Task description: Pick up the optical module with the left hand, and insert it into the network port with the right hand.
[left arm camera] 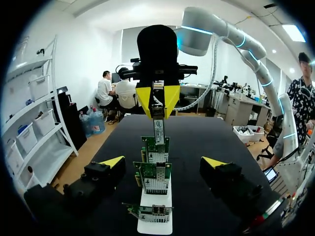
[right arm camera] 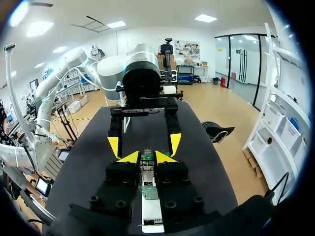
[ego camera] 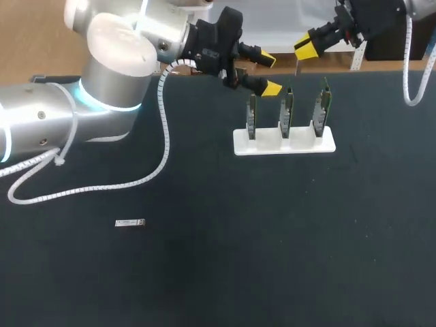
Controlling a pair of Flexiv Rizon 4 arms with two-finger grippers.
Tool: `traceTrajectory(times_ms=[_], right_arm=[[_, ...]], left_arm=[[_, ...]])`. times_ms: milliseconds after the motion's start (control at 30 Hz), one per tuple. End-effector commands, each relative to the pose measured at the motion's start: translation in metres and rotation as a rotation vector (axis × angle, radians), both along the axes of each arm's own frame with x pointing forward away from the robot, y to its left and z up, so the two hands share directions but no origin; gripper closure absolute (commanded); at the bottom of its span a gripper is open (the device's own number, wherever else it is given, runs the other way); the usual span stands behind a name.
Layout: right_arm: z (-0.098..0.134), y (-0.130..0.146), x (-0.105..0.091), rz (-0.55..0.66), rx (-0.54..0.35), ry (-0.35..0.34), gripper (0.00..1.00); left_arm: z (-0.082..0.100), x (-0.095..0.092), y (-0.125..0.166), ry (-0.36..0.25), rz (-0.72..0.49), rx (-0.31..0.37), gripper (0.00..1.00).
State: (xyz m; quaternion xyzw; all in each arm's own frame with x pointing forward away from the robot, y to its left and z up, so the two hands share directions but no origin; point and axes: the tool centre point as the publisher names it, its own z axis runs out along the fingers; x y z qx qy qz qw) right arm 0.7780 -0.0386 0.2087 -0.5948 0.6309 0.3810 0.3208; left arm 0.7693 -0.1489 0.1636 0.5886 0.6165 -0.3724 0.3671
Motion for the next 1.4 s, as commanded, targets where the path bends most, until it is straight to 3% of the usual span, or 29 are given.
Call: traceTrajectory(times_ms=[33, 300, 533, 1200, 1400], right_arm=[[0.000, -0.001, -0.002, -0.004, 0.003, -0.001, 1.00], [0.000, -0.004, -0.005, -0.009, 0.000, 0.001, 1.00], [-0.001, -0.004, -0.004, -0.012, 0.004, 0.002, 1.00], [-0.003, -0.003, -0.004, -0.012, 0.005, 0.001, 1.00], [-0.008, -0.001, -0.004, -0.004, 0.006, 0.008, 1.00]], left_arm=[[0.001, 0.003, -0.004, 0.017, -0.011, 0.050, 0.00], [-0.008, 0.004, -0.002, 0.056, -0.007, 0.107, 0.00], [-0.010, 0.005, -0.002, 0.052, -0.006, 0.135, 0.00], [-0.014, 0.001, -0.005, 0.065, -0.025, 0.140, 0.00], [-0.012, -0.005, -0.003, 0.054, -0.053, 0.107, 0.00]])
